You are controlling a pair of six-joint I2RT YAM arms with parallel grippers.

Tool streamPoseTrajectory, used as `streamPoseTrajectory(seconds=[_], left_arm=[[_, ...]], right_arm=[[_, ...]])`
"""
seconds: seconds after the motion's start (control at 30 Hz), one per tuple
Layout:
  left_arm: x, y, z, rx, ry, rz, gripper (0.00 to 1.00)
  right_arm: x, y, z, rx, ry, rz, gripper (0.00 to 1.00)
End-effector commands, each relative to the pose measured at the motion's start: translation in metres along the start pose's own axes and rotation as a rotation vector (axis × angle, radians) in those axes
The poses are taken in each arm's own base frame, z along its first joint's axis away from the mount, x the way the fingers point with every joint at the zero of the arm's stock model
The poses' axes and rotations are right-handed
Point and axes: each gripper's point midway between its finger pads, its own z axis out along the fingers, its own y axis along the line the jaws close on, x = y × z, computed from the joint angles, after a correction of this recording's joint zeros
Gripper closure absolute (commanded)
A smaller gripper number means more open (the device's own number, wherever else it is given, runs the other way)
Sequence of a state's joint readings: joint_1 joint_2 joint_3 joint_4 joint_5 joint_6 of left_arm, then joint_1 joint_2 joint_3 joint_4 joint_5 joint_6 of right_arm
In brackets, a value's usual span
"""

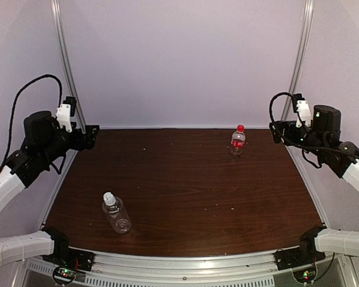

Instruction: Unscrew the bottle caps

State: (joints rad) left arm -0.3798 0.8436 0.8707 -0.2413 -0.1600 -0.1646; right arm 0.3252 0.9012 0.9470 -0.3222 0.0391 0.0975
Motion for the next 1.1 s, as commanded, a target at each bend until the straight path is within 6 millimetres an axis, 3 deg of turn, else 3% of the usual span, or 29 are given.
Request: streamPoseTrajectory(seconds=[0.0,0.43,0.8,0.93,1.07], left_arm=[[-0.004,-0.005,0.002,0.021,-0.022,0.015,0.02],[-0.002,-0.007,0.004,0.032,-0.004,0.020,0.02],[0.020,0.005,0.000,-0.036,0.200,0.004,0.02],[0.037,-0.010,-0.013,0.054,0.365,0.025,0.02],[0.050,-0.040,-0.039,0.185,0.490,0.067,0.02]], right_arm=[[0.001,0.004,-0.003,-0.022,-0.002,-0.015,0.00],[0.000,0.004,-0.003,-0.020,0.006,-0.020,0.00],[0.004,0.004,0.001,-0.012,0.083,-0.012,0.00],[0.007,0.008,0.003,-0.032,0.099,-0.005,0.00],[0.015,0.015,0.008,-0.066,0.122,-0.004,0.00]])
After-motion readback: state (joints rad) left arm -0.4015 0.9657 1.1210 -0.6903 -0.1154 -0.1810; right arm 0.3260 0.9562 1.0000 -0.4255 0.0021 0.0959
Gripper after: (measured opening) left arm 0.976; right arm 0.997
